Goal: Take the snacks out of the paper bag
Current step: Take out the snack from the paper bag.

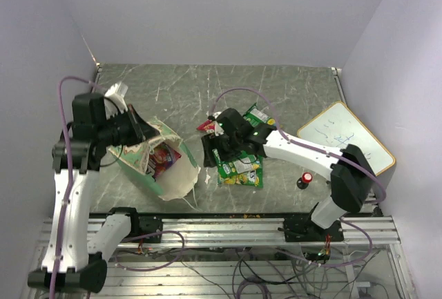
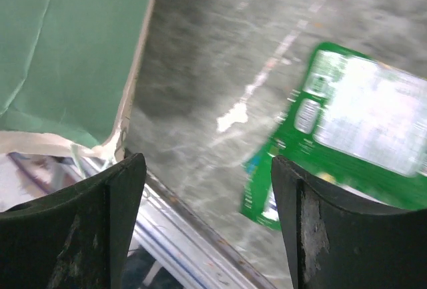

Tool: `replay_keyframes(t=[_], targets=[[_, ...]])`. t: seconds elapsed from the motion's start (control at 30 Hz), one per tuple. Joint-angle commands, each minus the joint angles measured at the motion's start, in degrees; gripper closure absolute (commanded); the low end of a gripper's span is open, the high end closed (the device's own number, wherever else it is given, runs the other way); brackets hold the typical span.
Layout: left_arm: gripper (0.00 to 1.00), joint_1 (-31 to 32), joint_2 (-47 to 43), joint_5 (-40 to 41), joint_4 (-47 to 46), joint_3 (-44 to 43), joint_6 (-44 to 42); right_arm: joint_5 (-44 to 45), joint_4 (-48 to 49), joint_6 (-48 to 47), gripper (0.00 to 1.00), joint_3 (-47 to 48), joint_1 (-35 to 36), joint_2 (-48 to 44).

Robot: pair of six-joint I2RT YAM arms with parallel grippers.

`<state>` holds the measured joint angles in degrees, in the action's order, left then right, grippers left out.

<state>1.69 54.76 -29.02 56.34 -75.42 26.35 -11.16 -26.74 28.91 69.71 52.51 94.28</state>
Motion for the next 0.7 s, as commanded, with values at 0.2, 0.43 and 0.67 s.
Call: replay_keyframes(t=[0.2, 0.43, 0.67], targets=[[0.93, -0.07, -16.51, -9.47, -3.93, 16.51, 14.47, -8.87, 11.04, -35.05, 0.26, -16.7, 1.23, -23.8], [0.93, -0.05, -11.83, -11.07, 0.91, 12.35, 9.83, -17.34, 38.99, -65.38, 0.29, -34.11, 17.58, -34.68], [0.93, -0.08, -9.55, -13.38, 2.47, 10.15, 7.58, -8.56, 42.86, -78.18, 0.4, -24.48, 24.28, -15.3]])
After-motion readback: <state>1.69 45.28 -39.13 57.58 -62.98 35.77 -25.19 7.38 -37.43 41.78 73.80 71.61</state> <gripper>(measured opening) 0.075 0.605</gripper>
